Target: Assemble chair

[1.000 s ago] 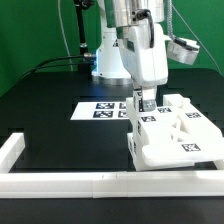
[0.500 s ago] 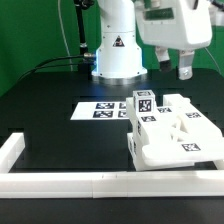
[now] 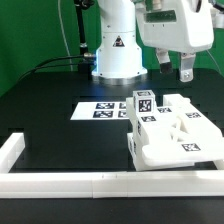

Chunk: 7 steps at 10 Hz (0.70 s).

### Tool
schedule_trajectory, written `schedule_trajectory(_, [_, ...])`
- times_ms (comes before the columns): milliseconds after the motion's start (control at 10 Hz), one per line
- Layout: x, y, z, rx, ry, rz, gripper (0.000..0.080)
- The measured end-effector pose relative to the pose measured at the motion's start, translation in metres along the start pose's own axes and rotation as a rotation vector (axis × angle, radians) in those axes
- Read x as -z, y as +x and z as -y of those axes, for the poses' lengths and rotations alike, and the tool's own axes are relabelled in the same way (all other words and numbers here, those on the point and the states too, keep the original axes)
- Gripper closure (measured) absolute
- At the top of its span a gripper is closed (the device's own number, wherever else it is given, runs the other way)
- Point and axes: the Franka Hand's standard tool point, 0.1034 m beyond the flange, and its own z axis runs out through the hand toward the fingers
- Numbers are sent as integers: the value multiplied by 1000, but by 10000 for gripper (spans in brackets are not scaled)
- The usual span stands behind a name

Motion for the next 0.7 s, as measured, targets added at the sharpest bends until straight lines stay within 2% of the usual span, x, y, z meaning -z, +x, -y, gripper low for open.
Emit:
schedule_trajectory(300, [0,-3,-1,15,-3,0,150])
schedule_trajectory(400, [1,-18,-9,70,-12,10,150])
schedule_trajectory(500, [5,-35,-19,134,-35,27,150])
schedule_trajectory(700, [10,-55,-20,110,-41,15,150])
